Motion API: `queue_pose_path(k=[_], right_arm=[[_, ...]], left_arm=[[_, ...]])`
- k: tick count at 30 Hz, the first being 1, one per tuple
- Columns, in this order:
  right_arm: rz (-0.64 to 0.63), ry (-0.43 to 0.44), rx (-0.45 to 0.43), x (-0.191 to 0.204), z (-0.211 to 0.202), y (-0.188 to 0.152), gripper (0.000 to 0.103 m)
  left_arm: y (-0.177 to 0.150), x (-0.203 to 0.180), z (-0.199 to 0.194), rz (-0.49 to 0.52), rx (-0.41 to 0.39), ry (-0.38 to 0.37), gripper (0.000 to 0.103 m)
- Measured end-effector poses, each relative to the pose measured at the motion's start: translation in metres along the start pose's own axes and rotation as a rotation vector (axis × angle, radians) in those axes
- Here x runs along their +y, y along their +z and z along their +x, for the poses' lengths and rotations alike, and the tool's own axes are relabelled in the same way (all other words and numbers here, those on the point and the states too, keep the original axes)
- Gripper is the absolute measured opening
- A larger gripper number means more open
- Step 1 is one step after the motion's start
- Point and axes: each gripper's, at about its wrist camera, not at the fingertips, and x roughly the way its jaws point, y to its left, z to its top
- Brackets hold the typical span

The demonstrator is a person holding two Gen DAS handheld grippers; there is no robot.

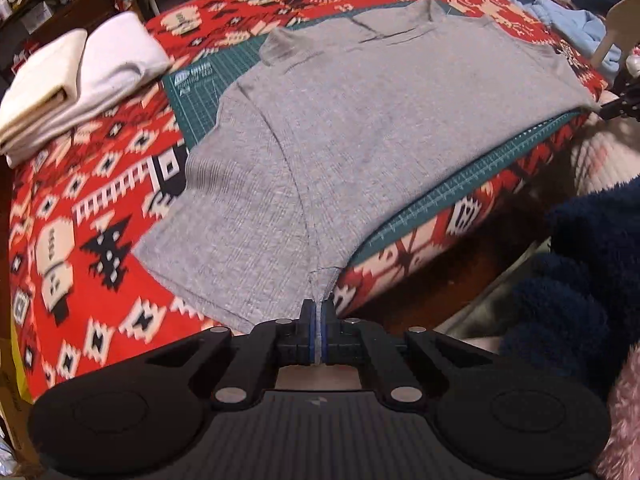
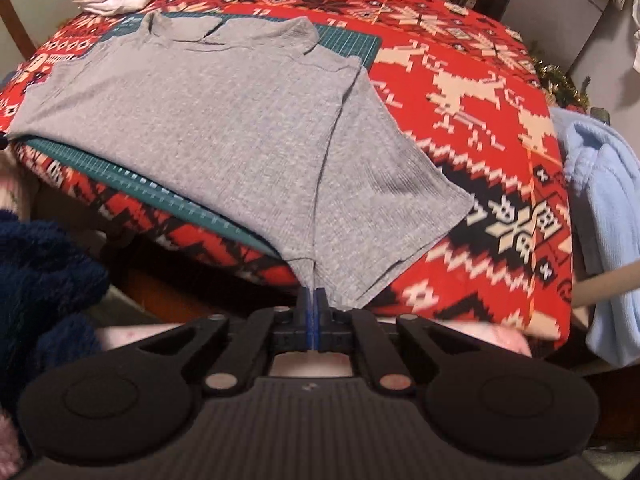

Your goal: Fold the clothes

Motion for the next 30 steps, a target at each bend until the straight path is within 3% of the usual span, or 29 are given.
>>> queue_pose_path(k=[5, 8, 11, 12, 14, 17, 21, 25, 28, 29, 30], right_arm=[[0.049, 0.035, -0.020, -0.008, -0.003, -0.002, 0.003], [0.114, 0.060, -0.089, -0.025, -0.018, 0.000, 0.023], [0.210, -0.001, -0.165, -0.049, -0.026, 0.006, 0.028], [0.238, -0.036, -0.185, -0.058, -0.025, 0.008, 0.034], [0.285, -0.103, -0.219, -0.074, -0.020, 0.013, 0.037], [0.333, -0.141, -0.245, -0.092, -0.005, 0.017, 0.042], [0.365, -0.146, -0.235, -0.103, 0.017, 0.024, 0.042], [0.379, -0.154, -0.230, -0.106, 0.035, 0.026, 0.038], [0.382, -0.168, -0.241, -0.104, 0.037, 0.023, 0.025], [0.381, -0.162, -0.243, -0.103, 0.036, 0.022, 0.005], [0.390, -0.150, -0.245, -0.103, 0.035, 0.021, 0.002]], left_arm=[[0.001, 0.008, 0.004, -0.045, 0.007, -0.003, 0.011], [0.004, 0.023, -0.006, -0.101, -0.027, 0.005, 0.017], [0.006, 0.043, -0.019, -0.187, -0.077, 0.015, 0.034], [0.008, 0.053, -0.021, -0.224, -0.104, 0.053, 0.040], [0.012, 0.069, -0.022, -0.258, -0.173, 0.147, 0.042], [0.022, 0.083, -0.011, -0.234, -0.188, 0.248, 0.042], [0.026, 0.094, 0.008, -0.266, -0.173, 0.206, 0.045], [0.027, 0.090, 0.023, -0.245, -0.148, 0.219, 0.046], [0.026, 0.086, 0.025, -0.211, -0.154, 0.226, 0.046], [0.026, 0.086, 0.025, -0.205, -0.155, 0.222, 0.043], [0.026, 0.086, 0.025, -0.210, -0.165, 0.195, 0.029]])
